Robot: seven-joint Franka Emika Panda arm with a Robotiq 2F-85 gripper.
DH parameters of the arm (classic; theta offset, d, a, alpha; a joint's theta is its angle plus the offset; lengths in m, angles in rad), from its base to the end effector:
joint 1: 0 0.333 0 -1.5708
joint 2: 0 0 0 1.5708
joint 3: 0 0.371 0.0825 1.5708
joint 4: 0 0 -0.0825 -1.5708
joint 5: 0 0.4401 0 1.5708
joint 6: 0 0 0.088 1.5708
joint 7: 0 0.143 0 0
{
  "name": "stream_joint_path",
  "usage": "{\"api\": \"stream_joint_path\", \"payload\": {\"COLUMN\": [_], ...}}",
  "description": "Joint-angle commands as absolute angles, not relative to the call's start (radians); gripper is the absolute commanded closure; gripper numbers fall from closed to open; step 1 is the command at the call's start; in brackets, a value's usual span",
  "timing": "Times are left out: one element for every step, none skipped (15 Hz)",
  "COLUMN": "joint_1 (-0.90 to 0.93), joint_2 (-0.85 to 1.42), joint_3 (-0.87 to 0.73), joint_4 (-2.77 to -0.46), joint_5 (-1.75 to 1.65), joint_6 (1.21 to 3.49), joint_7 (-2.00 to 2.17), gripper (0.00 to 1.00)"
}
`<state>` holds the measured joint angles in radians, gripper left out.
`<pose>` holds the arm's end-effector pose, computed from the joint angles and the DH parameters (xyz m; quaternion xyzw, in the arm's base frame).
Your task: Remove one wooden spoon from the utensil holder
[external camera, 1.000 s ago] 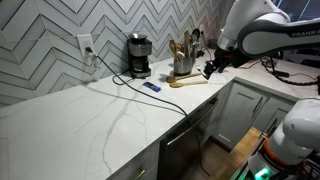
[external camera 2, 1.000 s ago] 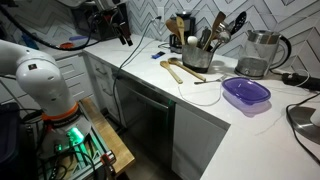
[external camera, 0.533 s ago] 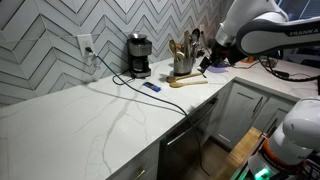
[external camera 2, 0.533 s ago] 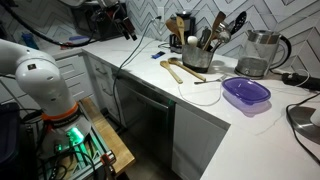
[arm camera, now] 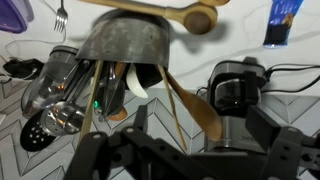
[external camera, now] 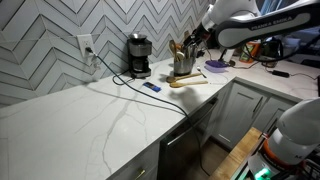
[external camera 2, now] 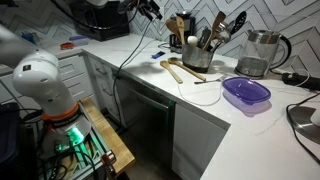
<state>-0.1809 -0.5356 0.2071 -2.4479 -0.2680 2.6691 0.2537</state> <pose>0.4883 0.0279 0.5742 0.9223 -0.0103 0.3724 0.1025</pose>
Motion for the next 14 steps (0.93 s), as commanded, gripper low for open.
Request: {"api": "stream_joint_path", "payload": {"joint_1": [-0.284,-0.299,-0.311,-0.319,-0.352,-0.362,-0.374,-0.38,-0.386,-0.386,-0.383,-0.375,-0.367,-0.362], "joint_2": [-0.352,-0.308,-0.274,-0.238,-0.205,-0.178,-0.151,-0.127,-0.103,-0.086,-0.069,-0.056,-0.045,-0.036], "joint_3": [0.264,0.276,0.287,0.296,0.332,0.346,0.364,0.376,0.387,0.393,0.397,0.398,0.4,0.403], "joint_4": [-2.289,-2.251,-2.215,-2.18,-2.145,-2.116,-2.087,-2.062,-2.039,-2.02,-2.002,-1.988,-1.976,-1.965], "joint_5": [-0.369,-0.398,-0.432,-0.475,-0.5,-0.542,-0.588,-0.627,-0.673,-0.707,-0.739,-0.753,-0.759,-0.758], "joint_6": [2.738,2.745,2.741,2.735,2.73,2.717,2.708,2.7,2.692,2.679,2.661,2.637,2.61,2.586], "joint_7": [0.345,0.37,0.4,0.435,0.462,0.502,0.54,0.572,0.609,0.637,0.661,0.673,0.677,0.677], "gripper": [0.0,0.0,0.0,0.0,0.0,0.0,0.0,0.0,0.0,0.0,0.0,0.0,0.0,0.0]}}
